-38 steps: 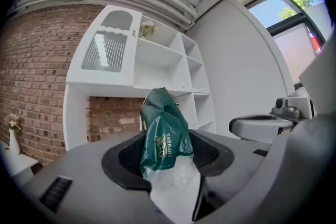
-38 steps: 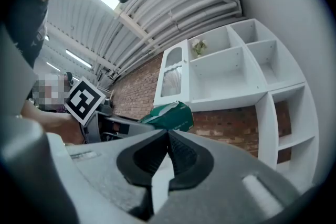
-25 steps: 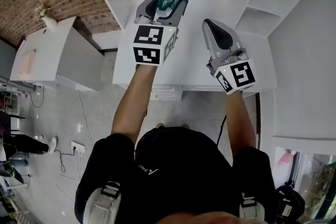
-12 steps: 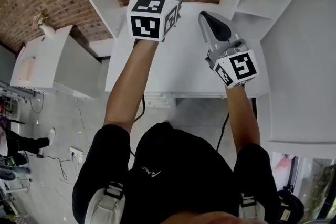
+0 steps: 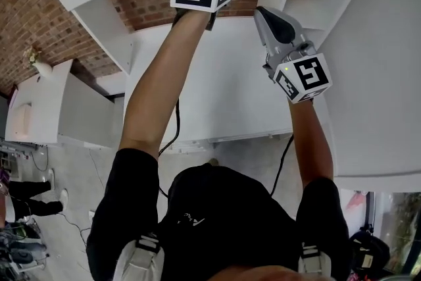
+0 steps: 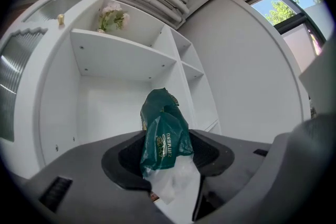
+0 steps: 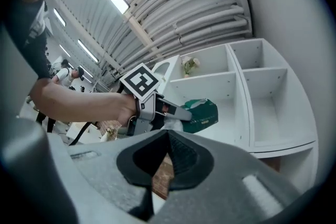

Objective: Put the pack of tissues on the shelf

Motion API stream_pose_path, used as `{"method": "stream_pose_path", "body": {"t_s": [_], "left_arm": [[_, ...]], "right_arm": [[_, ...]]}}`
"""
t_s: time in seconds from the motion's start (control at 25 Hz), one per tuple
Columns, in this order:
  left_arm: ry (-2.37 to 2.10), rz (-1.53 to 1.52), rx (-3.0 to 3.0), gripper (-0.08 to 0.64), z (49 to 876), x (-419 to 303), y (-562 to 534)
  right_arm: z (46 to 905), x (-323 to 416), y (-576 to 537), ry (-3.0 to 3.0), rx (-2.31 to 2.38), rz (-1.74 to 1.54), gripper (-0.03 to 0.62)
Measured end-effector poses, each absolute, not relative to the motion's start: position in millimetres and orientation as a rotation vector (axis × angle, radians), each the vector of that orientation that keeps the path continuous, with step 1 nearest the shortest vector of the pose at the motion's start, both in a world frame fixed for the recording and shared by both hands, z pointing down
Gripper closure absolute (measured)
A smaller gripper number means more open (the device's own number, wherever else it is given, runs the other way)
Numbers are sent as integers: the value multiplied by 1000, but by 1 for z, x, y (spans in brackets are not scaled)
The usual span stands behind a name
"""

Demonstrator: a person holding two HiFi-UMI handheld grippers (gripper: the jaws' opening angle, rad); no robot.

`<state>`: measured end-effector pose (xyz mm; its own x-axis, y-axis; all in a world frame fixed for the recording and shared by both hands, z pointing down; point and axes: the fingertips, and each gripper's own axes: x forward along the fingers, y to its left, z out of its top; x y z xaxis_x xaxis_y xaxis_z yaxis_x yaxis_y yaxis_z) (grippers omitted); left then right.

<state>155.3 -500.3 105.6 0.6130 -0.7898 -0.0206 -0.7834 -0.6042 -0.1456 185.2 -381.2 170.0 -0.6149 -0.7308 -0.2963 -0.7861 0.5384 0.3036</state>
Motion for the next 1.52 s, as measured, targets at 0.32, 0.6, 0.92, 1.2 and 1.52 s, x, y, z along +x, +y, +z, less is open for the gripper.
{"method": "stream_pose_path", "body": {"t_s": [0.32,0.6,0.92,1.2,1.52], "left_arm": [[1350,-139,-2735,336,90,188,-555],[1445,-234,-2769,334,87,219,-585],[1573,-393,-2794,330,104,232,-611],[1576,-466,-2785,321,110,247,-625],[1502,-275,-2763,223,101,252,-631]], "right_arm": [[158,213,-413,2645,-1359,658,591],[147,245,-413,2673,-1331,691,591],[147,269,-413,2671,-1296,678,591],[149,288,-410,2661,-1301,670,591],[157,309,-419,2649,-1332,653,591]]}}
